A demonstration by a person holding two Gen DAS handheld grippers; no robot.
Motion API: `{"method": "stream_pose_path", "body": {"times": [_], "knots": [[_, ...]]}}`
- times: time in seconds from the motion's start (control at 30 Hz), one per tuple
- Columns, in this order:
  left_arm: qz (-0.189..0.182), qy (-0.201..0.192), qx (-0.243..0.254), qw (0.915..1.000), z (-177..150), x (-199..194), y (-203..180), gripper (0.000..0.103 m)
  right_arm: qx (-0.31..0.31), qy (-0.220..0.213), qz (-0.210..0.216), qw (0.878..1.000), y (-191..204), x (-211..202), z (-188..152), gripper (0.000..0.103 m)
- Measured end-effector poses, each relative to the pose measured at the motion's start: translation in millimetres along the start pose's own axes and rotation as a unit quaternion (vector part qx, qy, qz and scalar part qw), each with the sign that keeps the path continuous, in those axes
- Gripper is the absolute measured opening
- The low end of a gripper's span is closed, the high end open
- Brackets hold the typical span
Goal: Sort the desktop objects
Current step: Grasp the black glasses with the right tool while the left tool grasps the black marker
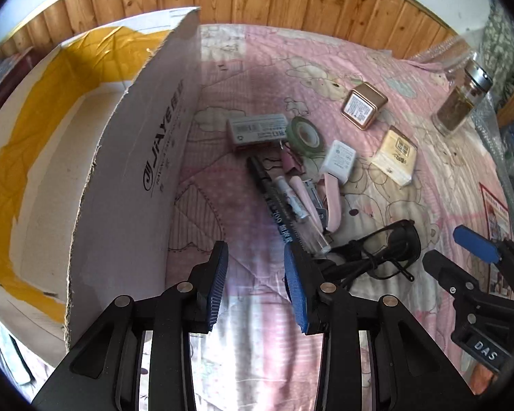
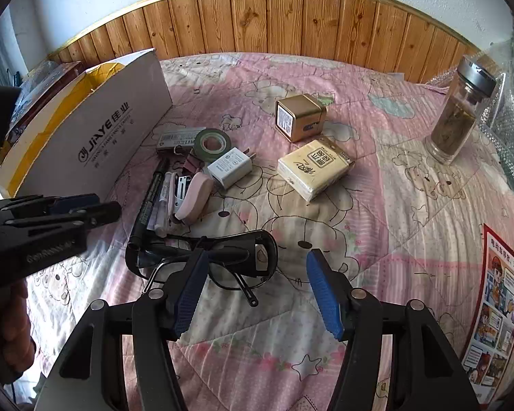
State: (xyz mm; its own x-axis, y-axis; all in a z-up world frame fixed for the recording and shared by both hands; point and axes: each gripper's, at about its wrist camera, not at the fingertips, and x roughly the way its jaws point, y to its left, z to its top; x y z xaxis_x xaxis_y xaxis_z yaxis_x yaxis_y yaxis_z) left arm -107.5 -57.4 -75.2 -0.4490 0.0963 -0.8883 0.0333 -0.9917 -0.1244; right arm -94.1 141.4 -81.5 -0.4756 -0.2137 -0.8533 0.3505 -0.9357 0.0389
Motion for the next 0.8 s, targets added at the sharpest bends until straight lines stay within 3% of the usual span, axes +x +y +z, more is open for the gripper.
{"method": "stream_pose_path", "body": {"times": [0.17, 0.4, 0.5, 0.57, 0.63, 0.67, 0.73, 0.8], "knots": [[-0.066, -0.003, 0.024, 0.9975, -14, -6, -6, 0.046, 0.004, 0.019, 0.007, 1.0, -14, 19, -3, 0.062], [-0.1, 0.017, 0.025, 0.9945, -25, 23, -21, 0.046, 0.014, 0.046, 0.045, 0.998, -30, 37, -9, 0.062], [-0.122, 0.035, 0.03, 0.9914, -30, 36, -31, 0.053, 0.003, 0.069, 0.068, 0.995, -29, 55, -8, 0.061], [-0.18, 0.071, 0.048, 0.9799, -39, 44, -46, 0.053, -0.013, 0.05, 0.023, 0.998, -33, 60, -1, 0.057], [-0.25, 0.093, 0.068, 0.9613, -48, 38, -64, 0.053, -0.007, 0.02, -0.066, 0.998, -44, 57, 10, 0.055], [-0.255, 0.089, 0.076, 0.9599, -51, 33, -69, 0.053, 0.003, 0.008, -0.085, 0.996, -52, 54, 15, 0.055], [-0.233, 0.073, 0.071, 0.9672, -51, 22, -67, 0.053, 0.035, 0.003, -0.054, 0.998, -66, 45, 21, 0.055], [-0.214, 0.052, 0.034, 0.9749, -43, 13, -51, 0.053, 0.042, 0.008, -0.034, 0.998, -68, 39, 23, 0.055]]}}
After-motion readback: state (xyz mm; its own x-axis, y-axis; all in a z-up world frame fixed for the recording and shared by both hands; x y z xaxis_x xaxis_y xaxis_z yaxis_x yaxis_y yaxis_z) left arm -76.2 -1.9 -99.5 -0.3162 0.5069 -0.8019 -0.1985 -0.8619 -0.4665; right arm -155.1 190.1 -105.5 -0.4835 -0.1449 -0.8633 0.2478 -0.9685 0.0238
